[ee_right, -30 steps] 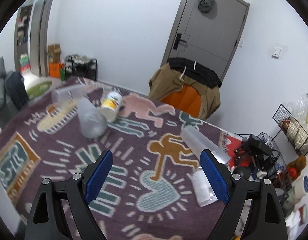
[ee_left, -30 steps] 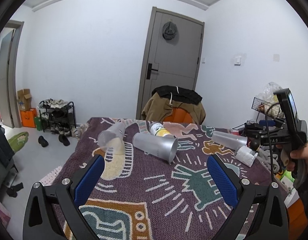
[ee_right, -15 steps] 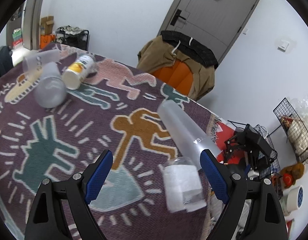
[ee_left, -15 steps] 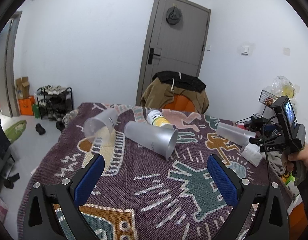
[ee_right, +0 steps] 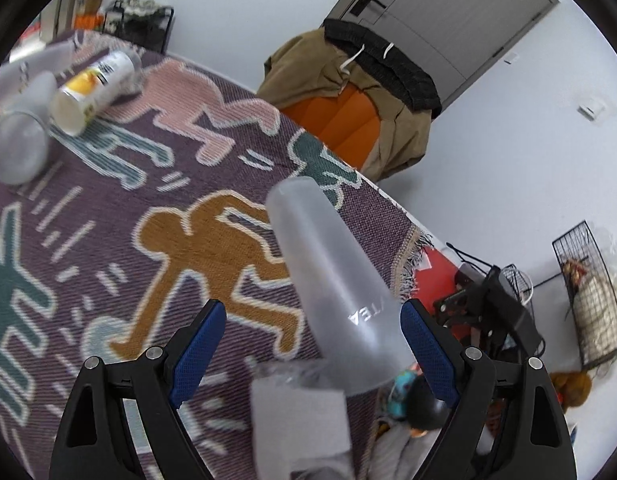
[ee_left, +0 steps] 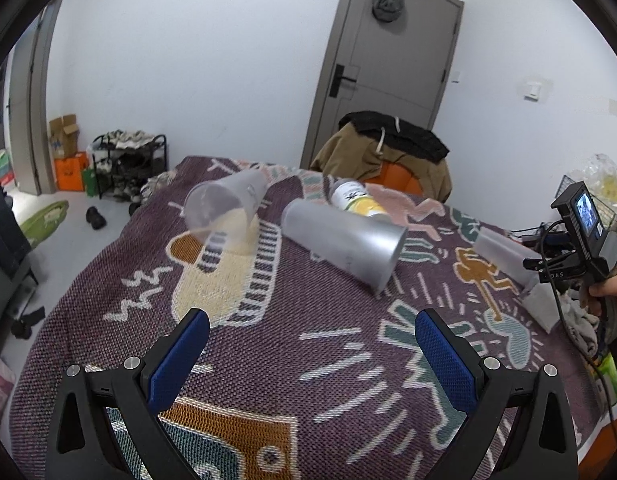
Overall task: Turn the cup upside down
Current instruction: 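Close the right gripper around the frosted cup's body, then lift the frosted cup with the right gripper and carry it over the blanket, then lower the cup onto the blanket and open the right gripper, then grasp the lying frosted cup with the left gripper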
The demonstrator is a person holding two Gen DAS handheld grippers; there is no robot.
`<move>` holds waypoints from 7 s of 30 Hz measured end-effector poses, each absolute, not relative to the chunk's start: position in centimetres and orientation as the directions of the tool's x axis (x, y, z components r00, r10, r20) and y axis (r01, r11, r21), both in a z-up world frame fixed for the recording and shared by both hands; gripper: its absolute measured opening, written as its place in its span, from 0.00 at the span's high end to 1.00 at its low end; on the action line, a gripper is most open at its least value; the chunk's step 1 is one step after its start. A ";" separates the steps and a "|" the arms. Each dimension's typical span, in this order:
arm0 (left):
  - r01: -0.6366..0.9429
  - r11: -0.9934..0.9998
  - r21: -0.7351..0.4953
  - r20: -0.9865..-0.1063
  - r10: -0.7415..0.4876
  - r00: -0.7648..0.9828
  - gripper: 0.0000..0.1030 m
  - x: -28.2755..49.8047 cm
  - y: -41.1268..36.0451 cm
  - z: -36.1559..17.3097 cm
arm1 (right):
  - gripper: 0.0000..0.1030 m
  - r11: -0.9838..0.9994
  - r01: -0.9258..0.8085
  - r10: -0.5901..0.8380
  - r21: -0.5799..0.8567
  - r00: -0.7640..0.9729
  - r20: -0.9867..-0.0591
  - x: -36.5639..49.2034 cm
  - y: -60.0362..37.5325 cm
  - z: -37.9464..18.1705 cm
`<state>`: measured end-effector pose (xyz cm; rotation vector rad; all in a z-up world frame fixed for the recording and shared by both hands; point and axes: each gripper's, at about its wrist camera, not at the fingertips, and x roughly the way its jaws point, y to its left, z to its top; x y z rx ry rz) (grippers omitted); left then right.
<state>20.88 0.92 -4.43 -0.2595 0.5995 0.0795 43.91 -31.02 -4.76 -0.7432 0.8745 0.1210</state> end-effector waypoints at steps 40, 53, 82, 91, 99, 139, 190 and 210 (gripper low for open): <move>-0.186 0.954 -0.235 -0.604 0.007 0.797 0.00 23.1 2.4 -6.2 | 0.27 0.664 -0.390 -0.309 -0.638 0.634 -0.709 48.4 -29.2 -4.0; -0.125 0.954 -0.274 -0.528 -0.040 0.848 0.00 19.8 2.2 -4.1 | 0.28 0.666 -0.392 -0.229 -0.635 0.703 -0.674 41.8 -25.7 0.9; -0.046 0.944 -0.328 -0.387 -0.090 0.918 0.00 9.0 6.7 -3.7 | 0.28 0.706 -0.644 0.146 -0.294 0.539 -0.830 23.8 -11.1 0.3; -0.080 0.932 -0.353 -0.398 -0.073 0.914 0.00 7.5 8.5 -5.2 | 0.27 0.725 -0.675 0.208 -0.138 0.406 -0.890 21.2 -9.1 -3.2; -0.100 0.922 -0.373 -0.415 -0.070 0.907 0.00 7.4 9.0 -6.1 | 0.27 0.785 -0.619 0.209 -0.023 0.300 -0.931 22.2 -10.0 -7.1; -0.052 0.963 -0.266 -0.506 -0.093 0.857 0.00 10.8 4.7 -2.9 | 0.03 0.912 -0.408 0.308 0.036 0.626 -0.716 15.8 -19.4 -2.6; -0.245 0.878 -0.411 -0.896 -0.340 0.287 0.17 30.7 -4.7 -10.9 | 0.03 0.913 -0.181 0.387 0.365 0.665 -0.638 16.8 -34.2 -10.3; 0.060 0.957 -0.282 -0.762 -0.262 0.593 0.41 27.5 -7.1 -1.3 | 0.03 0.919 -0.189 0.378 0.345 0.666 -0.642 16.5 -33.7 -9.9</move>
